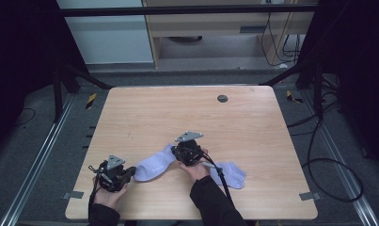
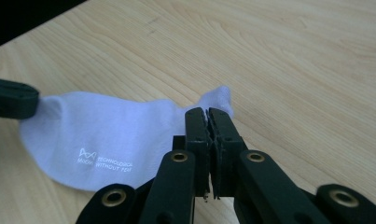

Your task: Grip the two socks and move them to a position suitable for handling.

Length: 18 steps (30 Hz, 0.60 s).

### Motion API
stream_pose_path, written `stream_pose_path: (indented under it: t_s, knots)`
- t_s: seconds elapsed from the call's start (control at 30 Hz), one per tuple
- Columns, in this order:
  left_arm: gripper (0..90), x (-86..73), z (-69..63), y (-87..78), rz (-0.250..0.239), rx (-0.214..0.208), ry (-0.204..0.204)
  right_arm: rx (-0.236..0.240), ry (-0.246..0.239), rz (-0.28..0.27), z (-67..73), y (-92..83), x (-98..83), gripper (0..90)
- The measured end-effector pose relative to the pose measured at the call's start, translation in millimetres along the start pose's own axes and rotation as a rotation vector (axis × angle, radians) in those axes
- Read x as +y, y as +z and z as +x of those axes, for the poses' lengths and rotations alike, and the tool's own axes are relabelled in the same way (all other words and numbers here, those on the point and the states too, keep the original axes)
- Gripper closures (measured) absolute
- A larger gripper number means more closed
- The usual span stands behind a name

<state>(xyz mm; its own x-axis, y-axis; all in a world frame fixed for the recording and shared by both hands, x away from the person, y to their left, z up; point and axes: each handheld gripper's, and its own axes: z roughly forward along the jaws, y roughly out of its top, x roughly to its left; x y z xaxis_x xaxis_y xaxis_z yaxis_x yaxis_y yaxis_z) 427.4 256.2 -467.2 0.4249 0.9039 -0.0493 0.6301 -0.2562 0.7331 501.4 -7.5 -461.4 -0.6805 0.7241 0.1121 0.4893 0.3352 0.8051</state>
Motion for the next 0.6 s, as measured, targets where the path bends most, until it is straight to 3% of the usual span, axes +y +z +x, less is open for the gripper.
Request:
stream_pose_path:
  t_s: [0.3,0.6]
  knots:
    - [88.1,18.7,-5.2,-3.5,-0.045,-0.038,0.002,-0.001,-0.023,-0.050,-3.0,-40.0,-1.0,87.9]
    - [88.1,38.0,-27.3,5.3,-0.059,-0.073,0.039,-0.037,-0.014,-0.079,-17.5,-75.4,-11.7,87.9]
